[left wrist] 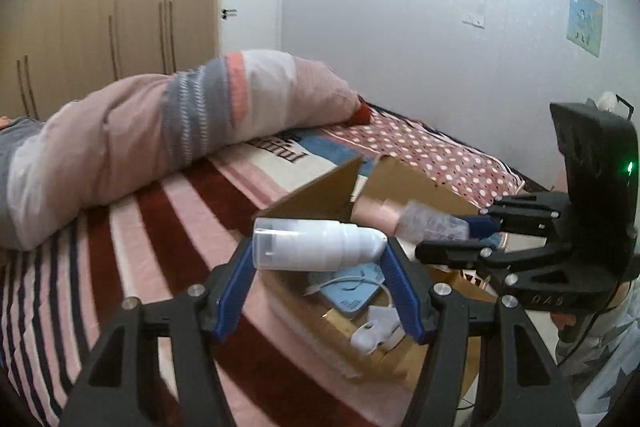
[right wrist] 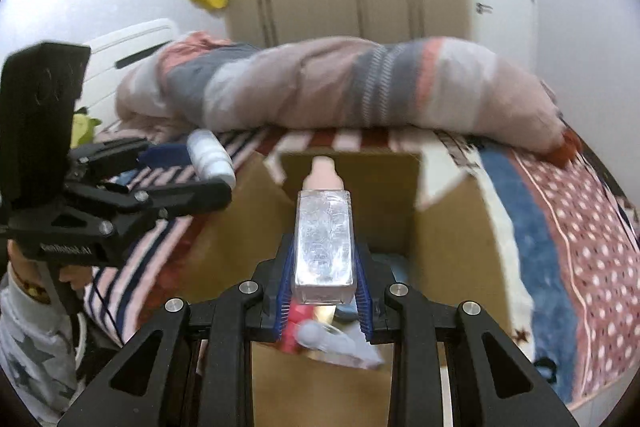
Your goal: Organize rigid objects
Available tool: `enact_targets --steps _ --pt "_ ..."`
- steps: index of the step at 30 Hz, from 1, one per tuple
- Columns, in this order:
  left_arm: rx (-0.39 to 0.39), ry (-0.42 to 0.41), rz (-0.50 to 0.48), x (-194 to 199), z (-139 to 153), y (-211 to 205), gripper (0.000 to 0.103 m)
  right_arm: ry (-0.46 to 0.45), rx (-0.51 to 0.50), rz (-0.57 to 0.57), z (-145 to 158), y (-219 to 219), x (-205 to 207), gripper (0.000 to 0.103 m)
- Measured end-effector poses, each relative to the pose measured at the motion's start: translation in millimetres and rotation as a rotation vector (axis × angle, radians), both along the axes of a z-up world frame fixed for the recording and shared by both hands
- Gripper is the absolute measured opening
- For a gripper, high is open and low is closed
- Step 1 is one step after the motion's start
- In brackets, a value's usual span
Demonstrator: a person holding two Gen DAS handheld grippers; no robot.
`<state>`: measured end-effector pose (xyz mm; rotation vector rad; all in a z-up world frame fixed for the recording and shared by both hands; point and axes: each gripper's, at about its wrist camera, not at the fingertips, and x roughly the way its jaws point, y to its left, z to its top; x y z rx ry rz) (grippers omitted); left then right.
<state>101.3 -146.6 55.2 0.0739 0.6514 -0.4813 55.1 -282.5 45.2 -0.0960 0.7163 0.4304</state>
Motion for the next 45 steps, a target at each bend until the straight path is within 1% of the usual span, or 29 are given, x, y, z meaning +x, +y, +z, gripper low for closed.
enact_targets --steps 2,5,8,10,16,18,20,24,26,27,30,32,33,34,35,37,38,39,40,42,43,45 --pt "0.013 0.018 -0.009 8.0 -5.7 -11.6 0.060 0.026 -0.015 -0.019 -12.6 -10.7 5.3 0.023" --pt "0.059 0.025 -0.010 9.8 -14.7 -23.3 0.061 0.063 -0.042 -0.031 -28.9 -19.7 12.3 0.023" --pt "0.088 0.031 -0.016 10.2 -19.5 -30.2 0.061 0.090 -0.033 -0.019 -39.5 -26.1 13.0 0.024" --pt "0.094 0.031 -0.016 11.6 -20.5 -31.7 0.061 0.089 -0.027 -0.012 -41.1 -26.4 15.5 0.024" --pt "0.098 0.031 -0.007 13.3 -21.9 -32.1 0.061 0.054 -0.006 -0.008 -31.7 -26.5 17.8 0.025" --pt "0.087 0.029 -0.002 11.6 -20.0 -30.4 0.065 0.053 -0.009 -0.008 -31.3 -25.6 17.4 0.026" --pt "0.073 0.020 0.006 9.2 -16.8 -26.7 0.072 0.056 -0.013 -0.006 -31.6 -24.1 16.5 0.028" --pt "0.052 0.008 0.018 3.2 -9.7 -18.2 0.074 0.061 -0.014 0.000 -31.9 -21.0 16.2 0.028" --pt "0.035 -0.003 0.028 -1.6 -5.1 -12.0 0.082 0.060 -0.014 0.004 -30.6 -18.8 15.9 0.028" --pt "0.026 -0.011 0.036 -4.2 -2.8 -8.4 0.083 0.059 -0.014 0.008 -29.7 -18.0 16.8 0.029" --pt "0.003 -0.027 0.072 -11.9 4.6 4.9 0.087 0.046 -0.001 0.032 -23.9 -14.0 16.5 0.037" --pt "-0.009 -0.042 0.118 -18.4 9.7 14.5 0.093 0.030 0.009 0.053 -18.4 -10.5 15.5 0.040" --pt "-0.013 -0.054 0.147 -22.1 12.1 19.1 0.095 0.022 0.015 0.066 -15.6 -8.7 15.2 0.044" --pt "-0.016 -0.064 0.174 -26.0 14.3 23.6 0.098 0.009 0.022 0.088 -11.7 -5.8 14.7 0.050" --pt "-0.021 -0.073 0.206 -30.7 16.2 28.9 0.100 -0.003 0.028 0.106 -8.6 -4.2 14.1 0.054" --pt "-0.027 -0.087 0.261 -38.4 18.9 36.0 0.101 -0.040 0.039 0.139 -1.4 -0.2 12.0 0.067" --pt "-0.029 -0.094 0.294 -43.3 19.7 40.1 0.101 -0.056 0.042 0.151 1.4 1.5 10.8 0.070" --pt "-0.029 -0.102 0.320 -47.3 20.1 43.1 0.101 -0.077 0.046 0.166 5.1 3.4 9.3 0.076" --pt "-0.029 -0.110 0.347 -51.3 20.1 46.4 0.101 -0.103 0.050 0.180 8.8 5.4 7.5 0.087" --pt "-0.031 -0.117 0.391 -58.3 19.2 52.9 0.101 -0.160 0.062 0.203 15.3 8.7 2.6 0.099" --pt "-0.033 -0.115 0.408 -60.6 18.5 55.7 0.101 -0.183 0.068 0.214 17.7 9.7 0.5 0.102" --pt "-0.039 -0.120 0.456 -65.9 17.4 62.3 0.101 -0.226 0.071 0.241 22.3 13.2 -3.7 0.103"
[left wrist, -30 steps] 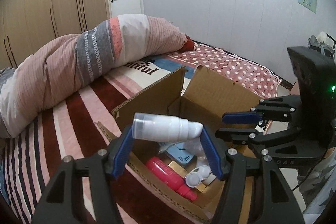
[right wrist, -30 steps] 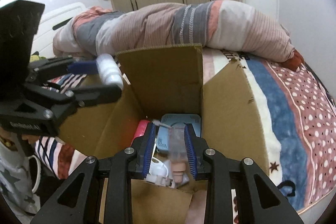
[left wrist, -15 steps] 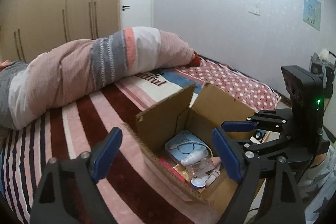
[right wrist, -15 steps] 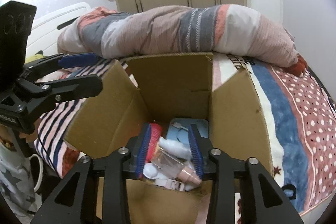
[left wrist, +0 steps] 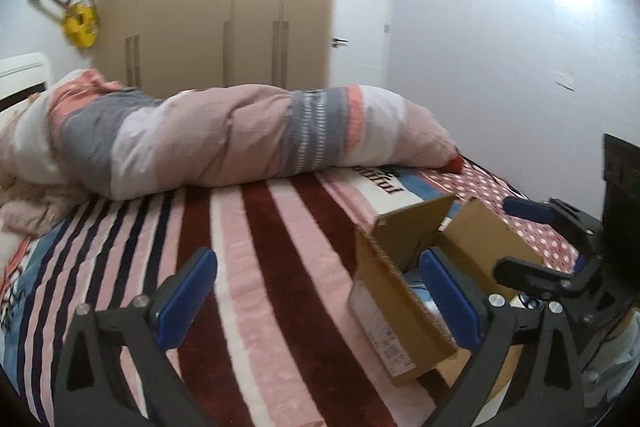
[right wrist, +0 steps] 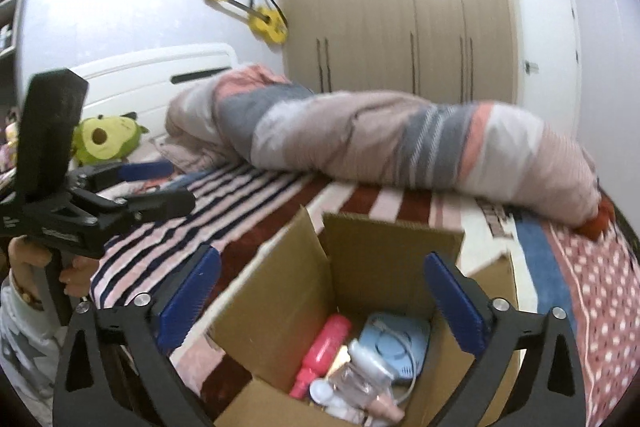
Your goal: Organize rigid objects
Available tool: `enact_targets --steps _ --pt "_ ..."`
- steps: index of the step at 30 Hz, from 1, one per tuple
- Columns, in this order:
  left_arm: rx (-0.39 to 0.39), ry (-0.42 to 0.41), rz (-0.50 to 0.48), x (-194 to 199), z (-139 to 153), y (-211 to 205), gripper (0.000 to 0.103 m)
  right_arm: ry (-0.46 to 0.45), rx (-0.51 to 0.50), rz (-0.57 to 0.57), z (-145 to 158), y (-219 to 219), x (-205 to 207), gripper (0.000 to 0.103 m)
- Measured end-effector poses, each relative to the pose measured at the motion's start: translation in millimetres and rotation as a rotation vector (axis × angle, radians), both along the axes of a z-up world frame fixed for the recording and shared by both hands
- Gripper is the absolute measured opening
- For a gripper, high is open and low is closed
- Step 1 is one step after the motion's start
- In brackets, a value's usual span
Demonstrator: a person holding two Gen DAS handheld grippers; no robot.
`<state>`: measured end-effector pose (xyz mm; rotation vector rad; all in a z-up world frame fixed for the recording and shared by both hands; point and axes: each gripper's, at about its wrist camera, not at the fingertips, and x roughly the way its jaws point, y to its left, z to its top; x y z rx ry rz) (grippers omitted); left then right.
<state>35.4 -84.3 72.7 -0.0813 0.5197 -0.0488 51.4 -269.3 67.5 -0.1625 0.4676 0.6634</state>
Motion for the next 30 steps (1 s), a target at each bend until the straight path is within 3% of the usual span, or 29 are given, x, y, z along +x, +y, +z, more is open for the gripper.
enact_targets --steps 10,30 --pt "0.013 -0.031 0.105 -17.7 -3.2 11.0 0.101 -0.025 -0.009 0.039 -1.6 11.4 -5.2 0.103" --pt "0.027 -0.028 0.141 -18.9 -6.1 15.0 0.101 -0.015 0.010 0.033 -3.2 9.2 -5.1 0.103"
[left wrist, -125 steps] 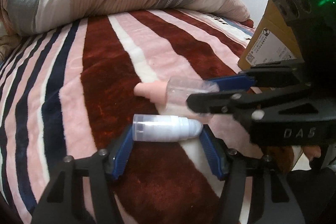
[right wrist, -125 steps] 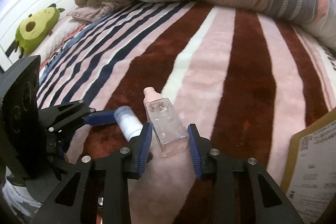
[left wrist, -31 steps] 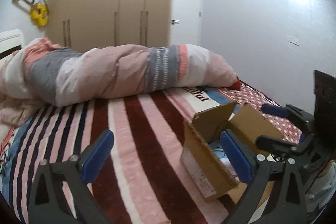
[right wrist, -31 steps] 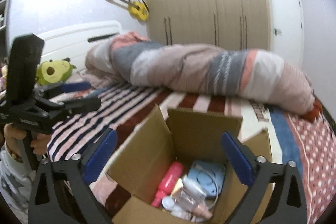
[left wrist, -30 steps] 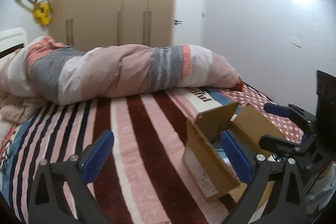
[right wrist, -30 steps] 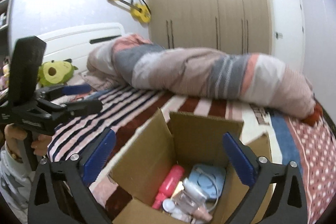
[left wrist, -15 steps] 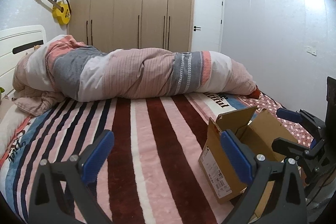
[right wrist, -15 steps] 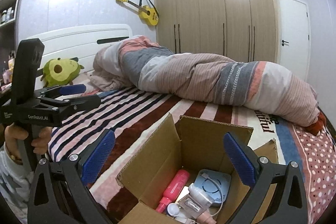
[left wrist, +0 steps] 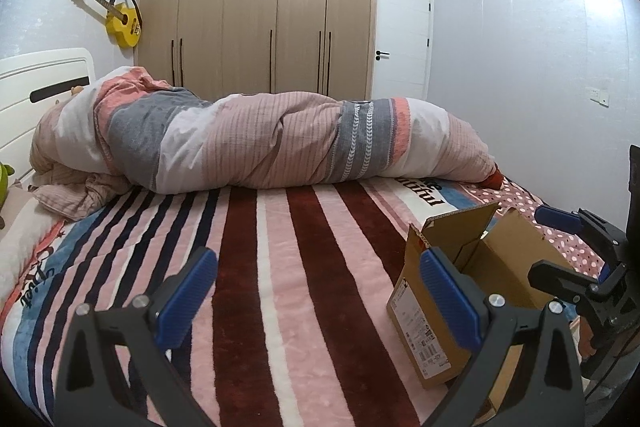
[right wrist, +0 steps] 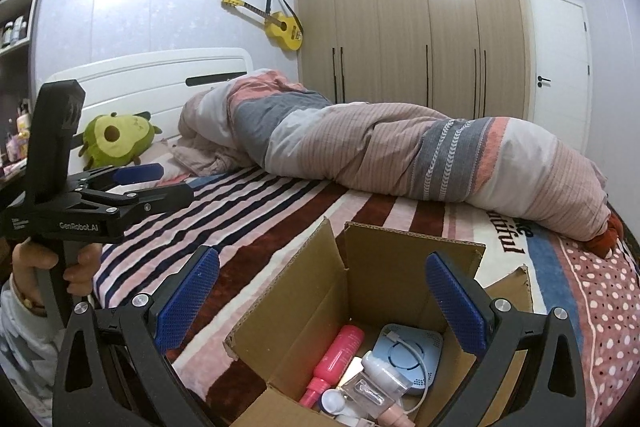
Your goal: Organize rigid objects
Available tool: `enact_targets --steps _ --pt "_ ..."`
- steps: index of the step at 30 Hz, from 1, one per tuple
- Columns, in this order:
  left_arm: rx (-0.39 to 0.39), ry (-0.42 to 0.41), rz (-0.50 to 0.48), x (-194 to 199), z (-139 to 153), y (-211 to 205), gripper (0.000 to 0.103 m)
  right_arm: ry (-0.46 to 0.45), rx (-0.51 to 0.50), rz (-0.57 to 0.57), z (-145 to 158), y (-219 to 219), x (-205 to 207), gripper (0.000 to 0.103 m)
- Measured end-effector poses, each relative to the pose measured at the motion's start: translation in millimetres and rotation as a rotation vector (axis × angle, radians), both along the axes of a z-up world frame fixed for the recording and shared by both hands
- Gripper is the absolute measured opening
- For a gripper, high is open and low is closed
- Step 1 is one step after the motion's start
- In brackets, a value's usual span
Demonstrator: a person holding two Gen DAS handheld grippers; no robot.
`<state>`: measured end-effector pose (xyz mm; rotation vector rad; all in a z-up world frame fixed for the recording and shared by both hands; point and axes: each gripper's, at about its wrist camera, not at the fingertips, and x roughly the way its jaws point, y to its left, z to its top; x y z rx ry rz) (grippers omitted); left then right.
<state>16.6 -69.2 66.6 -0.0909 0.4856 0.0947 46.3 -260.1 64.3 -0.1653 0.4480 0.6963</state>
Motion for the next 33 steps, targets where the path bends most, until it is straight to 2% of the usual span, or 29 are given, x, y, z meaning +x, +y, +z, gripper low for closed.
enact_targets --steps 33 --pt "0.005 -0.017 0.016 -4.9 0.3 1.6 0.101 0.001 0.020 -0.006 4.7 -0.9 0.0 0.103"
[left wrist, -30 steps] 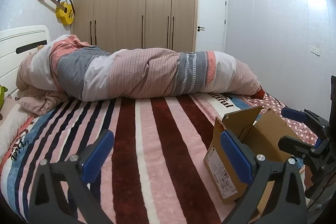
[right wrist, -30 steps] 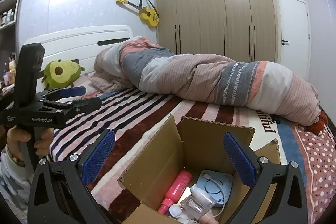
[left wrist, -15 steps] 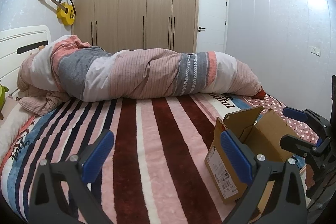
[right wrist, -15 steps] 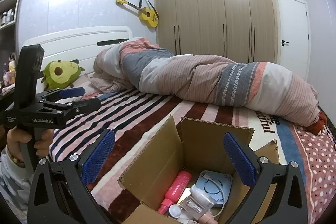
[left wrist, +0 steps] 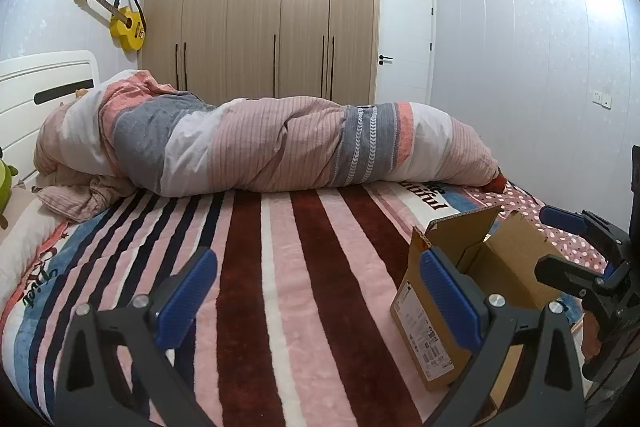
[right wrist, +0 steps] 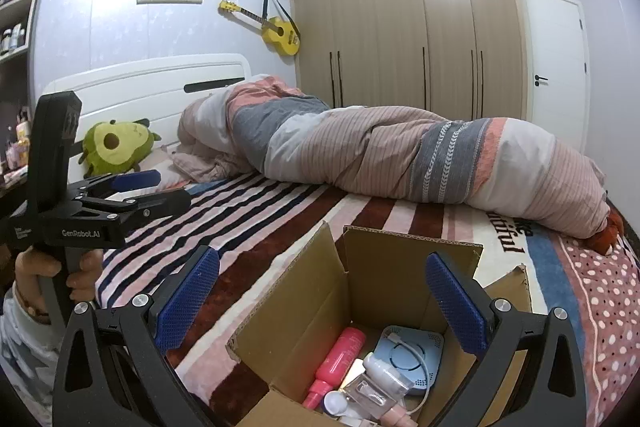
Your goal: Organize rigid objects
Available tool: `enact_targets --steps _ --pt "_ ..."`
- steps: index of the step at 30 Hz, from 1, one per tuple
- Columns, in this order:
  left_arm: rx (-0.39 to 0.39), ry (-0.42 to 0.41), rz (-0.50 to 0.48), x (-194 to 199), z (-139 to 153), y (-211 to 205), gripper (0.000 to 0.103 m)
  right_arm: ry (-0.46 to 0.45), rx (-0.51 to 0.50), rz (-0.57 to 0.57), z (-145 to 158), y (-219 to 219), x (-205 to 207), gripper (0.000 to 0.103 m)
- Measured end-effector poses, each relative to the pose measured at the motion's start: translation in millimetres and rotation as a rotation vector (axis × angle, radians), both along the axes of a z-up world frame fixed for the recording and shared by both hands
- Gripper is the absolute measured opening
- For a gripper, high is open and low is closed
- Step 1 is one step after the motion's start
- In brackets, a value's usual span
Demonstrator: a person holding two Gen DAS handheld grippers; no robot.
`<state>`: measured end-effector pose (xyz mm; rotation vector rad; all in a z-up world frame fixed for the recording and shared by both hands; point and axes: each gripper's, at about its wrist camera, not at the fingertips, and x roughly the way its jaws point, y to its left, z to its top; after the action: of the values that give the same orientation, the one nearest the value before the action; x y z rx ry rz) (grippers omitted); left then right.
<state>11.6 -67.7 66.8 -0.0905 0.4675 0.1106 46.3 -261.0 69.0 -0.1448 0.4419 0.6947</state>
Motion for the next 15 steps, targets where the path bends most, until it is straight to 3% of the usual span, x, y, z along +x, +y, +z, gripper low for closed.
enact_targets --steps 15 --pt "0.001 0.001 -0.002 0.4 0.3 -0.5 0.101 0.001 0.004 0.000 0.4 -2.1 1.1 0.103"
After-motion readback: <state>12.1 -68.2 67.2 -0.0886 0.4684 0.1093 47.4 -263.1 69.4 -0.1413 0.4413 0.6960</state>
